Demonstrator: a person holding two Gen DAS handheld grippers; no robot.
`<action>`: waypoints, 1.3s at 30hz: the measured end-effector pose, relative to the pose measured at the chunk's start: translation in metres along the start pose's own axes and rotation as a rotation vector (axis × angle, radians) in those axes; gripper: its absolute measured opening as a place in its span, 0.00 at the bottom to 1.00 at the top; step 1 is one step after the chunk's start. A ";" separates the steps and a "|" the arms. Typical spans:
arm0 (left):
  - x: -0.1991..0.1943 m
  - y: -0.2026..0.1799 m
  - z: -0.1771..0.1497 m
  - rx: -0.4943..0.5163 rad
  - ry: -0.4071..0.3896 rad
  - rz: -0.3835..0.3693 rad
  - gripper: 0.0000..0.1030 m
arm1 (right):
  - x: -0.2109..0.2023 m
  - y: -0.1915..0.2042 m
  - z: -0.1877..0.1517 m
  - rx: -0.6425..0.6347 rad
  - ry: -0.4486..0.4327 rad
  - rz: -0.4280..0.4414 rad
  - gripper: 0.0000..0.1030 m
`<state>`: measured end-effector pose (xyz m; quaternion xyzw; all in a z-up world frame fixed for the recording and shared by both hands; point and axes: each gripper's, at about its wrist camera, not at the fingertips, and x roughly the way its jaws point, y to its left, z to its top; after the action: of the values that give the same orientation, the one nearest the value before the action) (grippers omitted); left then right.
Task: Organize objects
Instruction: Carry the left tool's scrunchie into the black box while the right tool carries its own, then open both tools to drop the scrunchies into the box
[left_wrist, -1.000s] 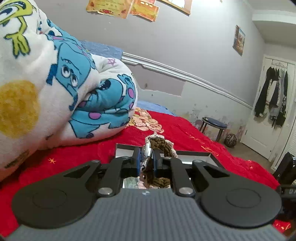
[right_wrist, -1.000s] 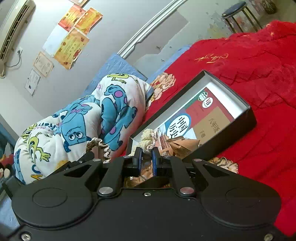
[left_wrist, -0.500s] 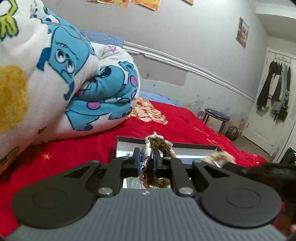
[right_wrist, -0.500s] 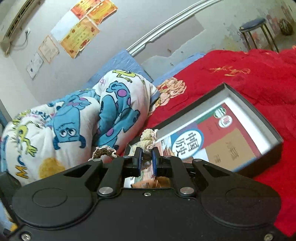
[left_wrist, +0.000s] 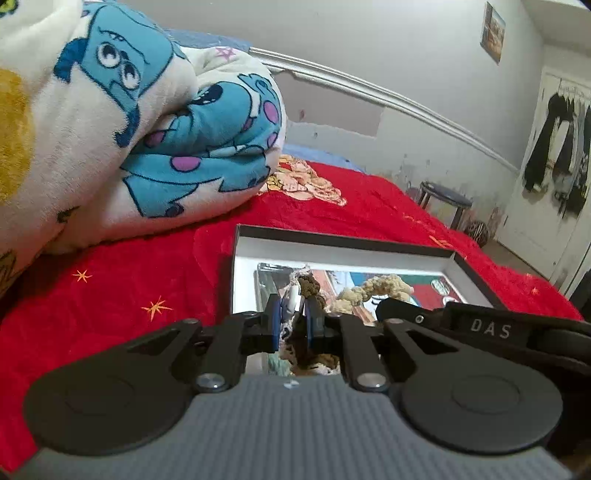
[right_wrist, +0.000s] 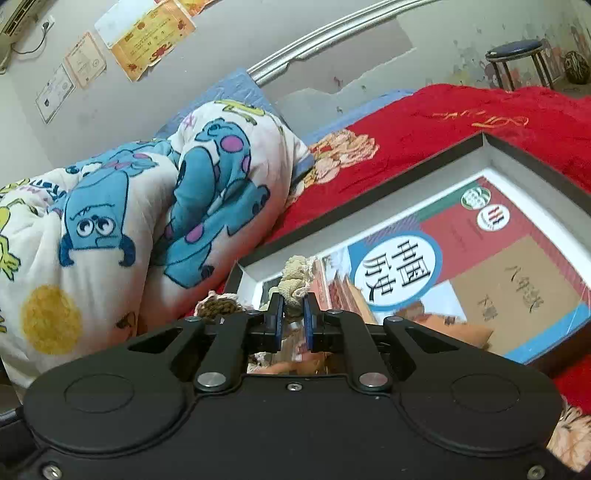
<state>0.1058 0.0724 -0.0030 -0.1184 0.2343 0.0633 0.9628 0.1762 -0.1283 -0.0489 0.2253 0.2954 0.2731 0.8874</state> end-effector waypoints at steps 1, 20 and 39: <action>0.000 -0.001 0.000 0.007 0.002 0.003 0.16 | 0.000 -0.001 -0.001 0.004 0.004 -0.003 0.11; 0.008 -0.005 -0.008 0.073 0.058 0.124 0.17 | -0.005 0.003 -0.003 -0.022 -0.008 -0.014 0.12; 0.010 -0.004 -0.008 0.050 0.074 0.133 0.28 | 0.000 0.003 -0.006 -0.013 0.020 -0.018 0.14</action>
<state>0.1118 0.0673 -0.0139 -0.0808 0.2788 0.1170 0.9498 0.1711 -0.1252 -0.0514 0.2143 0.3045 0.2694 0.8881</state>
